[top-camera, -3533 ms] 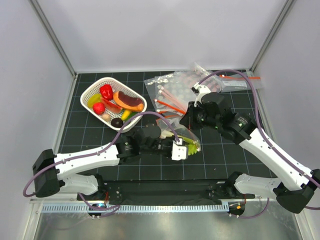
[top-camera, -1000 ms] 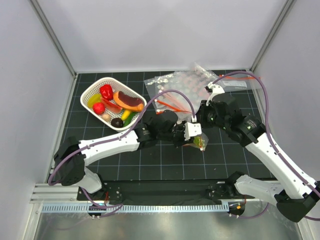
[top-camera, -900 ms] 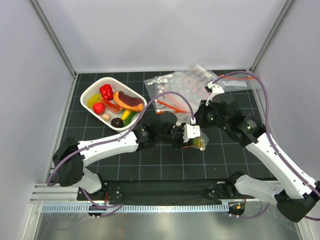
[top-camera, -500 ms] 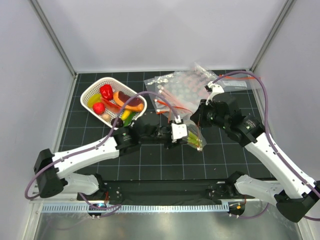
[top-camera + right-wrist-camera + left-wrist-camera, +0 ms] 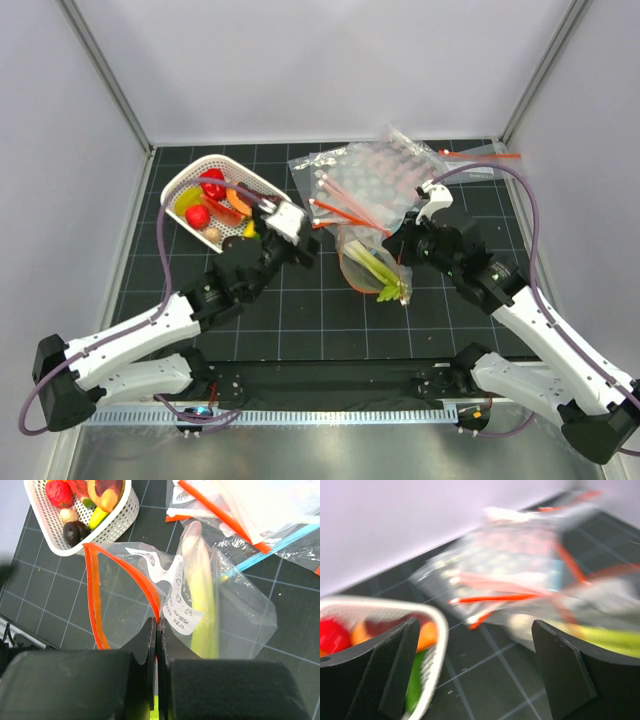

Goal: Place the food in the zip-top bag and seal the zipper
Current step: Pick up the fake fruit from the bin.

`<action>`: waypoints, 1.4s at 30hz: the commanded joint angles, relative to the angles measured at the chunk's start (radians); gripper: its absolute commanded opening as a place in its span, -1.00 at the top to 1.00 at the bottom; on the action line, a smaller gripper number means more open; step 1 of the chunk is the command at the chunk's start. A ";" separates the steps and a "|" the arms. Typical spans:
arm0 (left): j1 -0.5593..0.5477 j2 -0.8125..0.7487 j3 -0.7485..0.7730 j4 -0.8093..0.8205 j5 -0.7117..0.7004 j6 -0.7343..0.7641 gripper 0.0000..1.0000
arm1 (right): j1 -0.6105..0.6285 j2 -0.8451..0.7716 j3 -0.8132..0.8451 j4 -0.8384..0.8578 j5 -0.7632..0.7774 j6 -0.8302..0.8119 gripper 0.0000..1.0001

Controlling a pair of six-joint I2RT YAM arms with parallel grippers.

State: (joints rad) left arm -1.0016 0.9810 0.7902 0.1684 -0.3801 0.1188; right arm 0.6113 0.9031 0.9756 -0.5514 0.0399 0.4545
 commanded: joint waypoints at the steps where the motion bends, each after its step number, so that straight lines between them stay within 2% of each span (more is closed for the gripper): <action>1: 0.125 0.040 0.061 -0.055 -0.327 -0.299 -0.94 | -0.004 -0.046 -0.034 0.113 0.054 0.000 0.99; 3: 0.200 0.125 0.150 -0.207 -0.312 -0.423 -0.96 | -0.004 -0.073 -0.049 0.129 0.061 0.001 0.99; 7: 0.308 0.266 0.274 -0.383 -0.222 -0.586 -1.00 | -0.004 -0.093 -0.081 0.156 0.069 0.003 0.99; 13: 0.538 0.334 0.248 -0.374 -0.131 -0.867 -0.99 | -0.004 -0.086 -0.086 0.163 0.078 -0.004 0.99; 16: 0.645 0.387 0.259 -0.377 -0.129 -0.968 -0.89 | -0.004 -0.090 -0.089 0.160 0.075 -0.005 0.99; 20: 0.731 0.490 0.329 -0.444 -0.178 -1.034 -0.83 | -0.004 -0.099 -0.097 0.168 0.080 -0.002 0.99; 26: 0.820 0.699 0.466 -0.497 -0.169 -1.027 -0.79 | -0.004 -0.105 -0.098 0.166 0.066 0.004 0.99; 32: 0.848 0.850 0.566 -0.510 -0.146 -0.993 -0.52 | -0.004 -0.119 -0.101 0.165 0.075 0.007 0.99; 36: 0.847 0.900 0.590 -0.558 -0.149 -1.008 -0.43 | -0.004 -0.119 -0.103 0.165 0.077 0.010 0.99; 39: 0.848 0.923 0.606 -0.599 -0.158 -1.032 -0.27 | -0.005 -0.121 -0.103 0.166 0.087 0.010 0.98; 42: 0.847 0.932 0.604 -0.603 -0.089 -1.025 0.27 | -0.005 -0.122 -0.106 0.166 0.091 0.012 0.98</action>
State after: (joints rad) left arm -0.1547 1.9114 1.3567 -0.4057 -0.5060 -0.8967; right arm 0.6113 0.8028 0.8692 -0.4412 0.1036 0.4553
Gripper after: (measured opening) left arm 0.433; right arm 0.037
